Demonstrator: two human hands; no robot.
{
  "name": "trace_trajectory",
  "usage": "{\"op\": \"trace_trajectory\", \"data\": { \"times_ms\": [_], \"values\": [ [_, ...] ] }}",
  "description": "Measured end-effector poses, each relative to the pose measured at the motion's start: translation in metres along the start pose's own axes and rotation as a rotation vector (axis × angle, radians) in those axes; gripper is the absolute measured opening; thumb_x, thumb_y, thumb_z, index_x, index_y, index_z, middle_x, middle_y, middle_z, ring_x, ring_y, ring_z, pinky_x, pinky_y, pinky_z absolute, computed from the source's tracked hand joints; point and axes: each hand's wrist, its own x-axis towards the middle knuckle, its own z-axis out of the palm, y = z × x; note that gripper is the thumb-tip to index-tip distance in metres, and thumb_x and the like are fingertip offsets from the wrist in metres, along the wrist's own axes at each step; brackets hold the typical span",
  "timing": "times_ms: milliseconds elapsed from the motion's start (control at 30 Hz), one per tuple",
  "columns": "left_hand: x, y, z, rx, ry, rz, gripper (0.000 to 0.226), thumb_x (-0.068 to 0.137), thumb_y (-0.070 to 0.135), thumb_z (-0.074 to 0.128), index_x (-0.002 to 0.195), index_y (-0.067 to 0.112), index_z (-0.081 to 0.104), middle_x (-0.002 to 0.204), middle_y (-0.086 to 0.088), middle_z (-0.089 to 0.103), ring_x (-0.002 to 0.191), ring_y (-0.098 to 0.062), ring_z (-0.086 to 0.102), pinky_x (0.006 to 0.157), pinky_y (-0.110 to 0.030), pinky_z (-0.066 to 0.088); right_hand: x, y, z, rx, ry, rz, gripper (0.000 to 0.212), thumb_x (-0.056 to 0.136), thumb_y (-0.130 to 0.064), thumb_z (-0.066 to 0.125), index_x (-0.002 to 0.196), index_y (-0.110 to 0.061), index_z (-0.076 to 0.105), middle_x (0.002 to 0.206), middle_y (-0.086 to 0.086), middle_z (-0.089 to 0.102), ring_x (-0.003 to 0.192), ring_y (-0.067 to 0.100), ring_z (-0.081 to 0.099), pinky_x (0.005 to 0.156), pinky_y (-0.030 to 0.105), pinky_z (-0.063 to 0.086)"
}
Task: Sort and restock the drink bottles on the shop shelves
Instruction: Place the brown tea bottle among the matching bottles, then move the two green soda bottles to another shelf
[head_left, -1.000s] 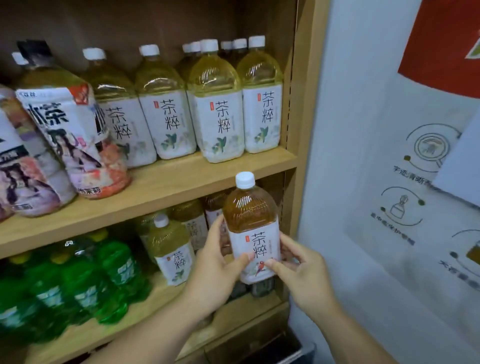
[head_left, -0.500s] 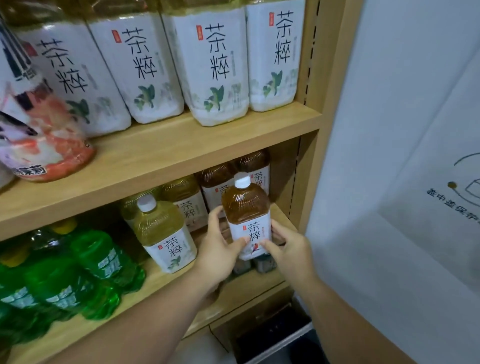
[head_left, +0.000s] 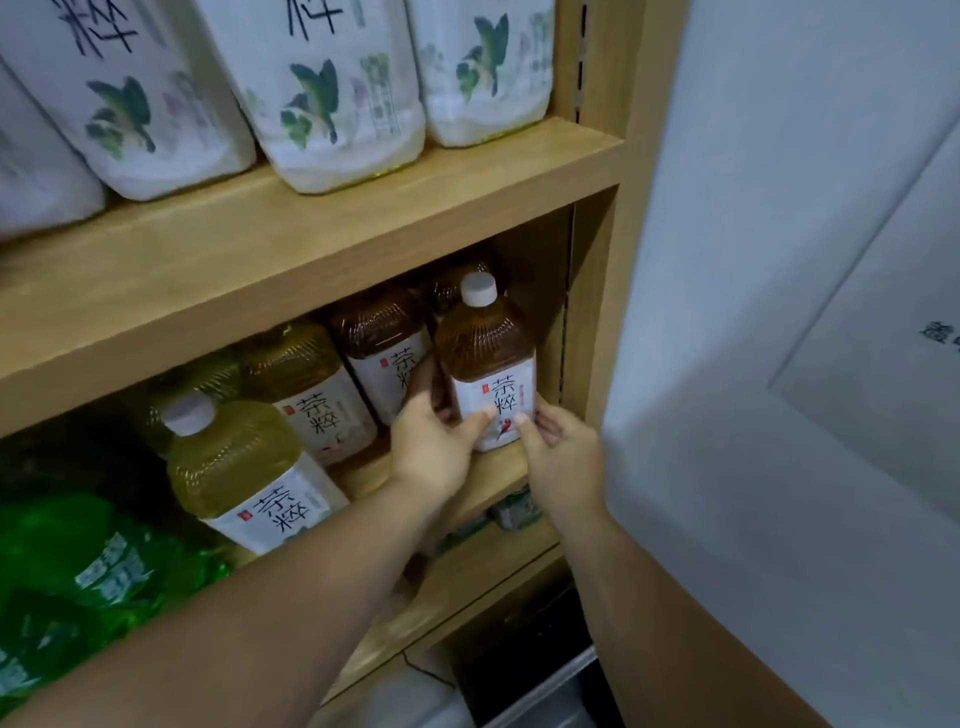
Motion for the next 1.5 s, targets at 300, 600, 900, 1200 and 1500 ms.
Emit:
{"op": "trace_trajectory", "data": {
  "times_ms": [300,600,900,1200,1500],
  "values": [
    [0.024,0.004,0.016,0.140,0.112,0.092,0.073,0.079,0.032,0.086,0.142,0.028,0.048,0.122,0.005,0.071,0.102,-0.012,0.069,0.086,-0.025,0.057,0.014,0.009,0.007,-0.007,-0.044,0.005,0.050,0.104,-0.018,0.051,0.152,-0.029,0.045,0.140,-0.007,0.060,0.124,0.009,0.058,0.105,0.041,0.053],
    [0.018,0.011,0.016,0.107,0.050,0.073,0.073,0.082,0.033,0.083,0.143,0.031,0.043,0.131,0.004,0.067,0.115,-0.014,0.066,0.093,-0.038,0.059,0.015,0.005,-0.001,0.126,-0.186,0.143,0.066,0.103,-0.015,0.050,0.158,-0.040,0.026,0.159,-0.007,0.043,0.140,0.008,0.045,0.114,0.046,0.044],
    [-0.104,-0.033,-0.079,0.076,0.233,0.153,0.050,0.085,0.011,0.080,0.114,0.044,0.055,0.104,0.007,0.064,0.087,-0.008,0.064,0.068,-0.015,0.052,-0.038,-0.016,0.033,0.029,-0.193,0.117,0.038,0.095,-0.027,0.068,0.133,-0.019,0.064,0.119,-0.004,0.066,0.113,0.015,0.063,0.103,0.039,0.051],
    [-0.126,-0.060,-0.157,0.041,0.491,-0.113,0.063,0.093,0.030,0.071,0.149,0.026,0.041,0.142,0.000,0.053,0.113,-0.012,0.062,0.100,-0.038,0.054,-0.082,-0.065,0.112,-0.052,-0.647,-0.142,0.053,0.095,-0.014,0.072,0.140,-0.033,0.051,0.134,-0.013,0.057,0.117,0.002,0.062,0.093,0.019,0.055],
    [-0.134,-0.049,-0.157,-0.099,0.303,-0.177,0.066,0.104,0.019,0.053,0.161,0.032,0.024,0.117,0.029,0.066,0.095,-0.004,0.067,0.072,-0.011,0.047,-0.094,-0.074,0.135,-0.304,-0.485,-0.270,0.037,0.091,-0.025,0.076,0.120,-0.025,0.053,0.112,-0.006,0.073,0.098,0.010,0.072,0.086,0.040,0.061]
  ]
}}
